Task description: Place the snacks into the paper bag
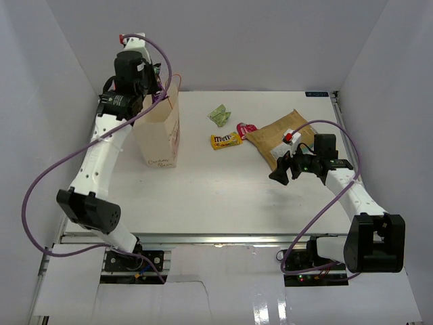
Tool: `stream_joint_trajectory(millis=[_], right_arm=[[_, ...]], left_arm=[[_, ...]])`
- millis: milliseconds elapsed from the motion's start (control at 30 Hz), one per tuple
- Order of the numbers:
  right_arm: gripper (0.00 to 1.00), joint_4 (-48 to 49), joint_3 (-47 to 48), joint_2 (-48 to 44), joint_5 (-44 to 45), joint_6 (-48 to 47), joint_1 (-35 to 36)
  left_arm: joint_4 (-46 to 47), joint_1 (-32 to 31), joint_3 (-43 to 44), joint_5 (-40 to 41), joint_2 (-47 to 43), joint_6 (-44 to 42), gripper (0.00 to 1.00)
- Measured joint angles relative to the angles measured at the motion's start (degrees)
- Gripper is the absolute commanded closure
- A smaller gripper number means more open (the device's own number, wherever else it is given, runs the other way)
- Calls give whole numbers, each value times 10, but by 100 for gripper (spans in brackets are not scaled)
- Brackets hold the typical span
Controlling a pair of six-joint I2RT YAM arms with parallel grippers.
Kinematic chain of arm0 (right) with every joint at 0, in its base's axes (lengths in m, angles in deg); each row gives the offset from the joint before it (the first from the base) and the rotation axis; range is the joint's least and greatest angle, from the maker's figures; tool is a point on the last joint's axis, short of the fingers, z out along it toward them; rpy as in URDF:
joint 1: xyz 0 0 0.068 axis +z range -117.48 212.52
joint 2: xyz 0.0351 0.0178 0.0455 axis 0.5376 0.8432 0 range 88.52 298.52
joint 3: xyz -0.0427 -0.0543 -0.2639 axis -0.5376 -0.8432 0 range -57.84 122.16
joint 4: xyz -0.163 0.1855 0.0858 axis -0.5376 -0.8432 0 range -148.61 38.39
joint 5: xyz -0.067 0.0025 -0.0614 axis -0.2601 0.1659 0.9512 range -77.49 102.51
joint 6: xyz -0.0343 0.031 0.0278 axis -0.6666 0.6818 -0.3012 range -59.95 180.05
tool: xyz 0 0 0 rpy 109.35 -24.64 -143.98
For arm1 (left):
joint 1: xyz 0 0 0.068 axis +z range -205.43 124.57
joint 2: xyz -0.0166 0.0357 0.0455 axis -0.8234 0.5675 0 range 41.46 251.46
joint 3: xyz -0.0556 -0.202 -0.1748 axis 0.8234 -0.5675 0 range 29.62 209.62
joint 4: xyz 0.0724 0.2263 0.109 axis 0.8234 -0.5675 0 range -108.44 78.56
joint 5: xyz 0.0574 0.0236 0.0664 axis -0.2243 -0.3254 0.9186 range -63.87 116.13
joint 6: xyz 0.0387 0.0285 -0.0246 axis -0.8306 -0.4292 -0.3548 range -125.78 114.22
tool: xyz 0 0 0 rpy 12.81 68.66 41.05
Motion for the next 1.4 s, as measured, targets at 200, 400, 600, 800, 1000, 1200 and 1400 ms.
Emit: stream_joint_trajectory(millis=[200,400,600,800,1000,1200,1400], right_arm=[[17,-1,0,-1,1,0,0],[17,-3,0,-3,2,0,0],[17,-7,0,-3,2,0,0],[17,-8,1,-2,5,1,0],[17,-10,66,45,121,141,-1],[9,2,159,129,249,355,-26],[5,2,177,164,284,472,-67]], left_arm=[[-26,14,-18,21,64,-10,81],[-22,18,-51,5,48,-19,74],[-8,20,-99,-40,35,-32,46],[-9,20,-116,-57,34,-26,17],[-5,20,-96,-12,11,-3,7],[76,22,-194,-43,-175,31,2],[152,21,-307,-171,-346,96,2]])
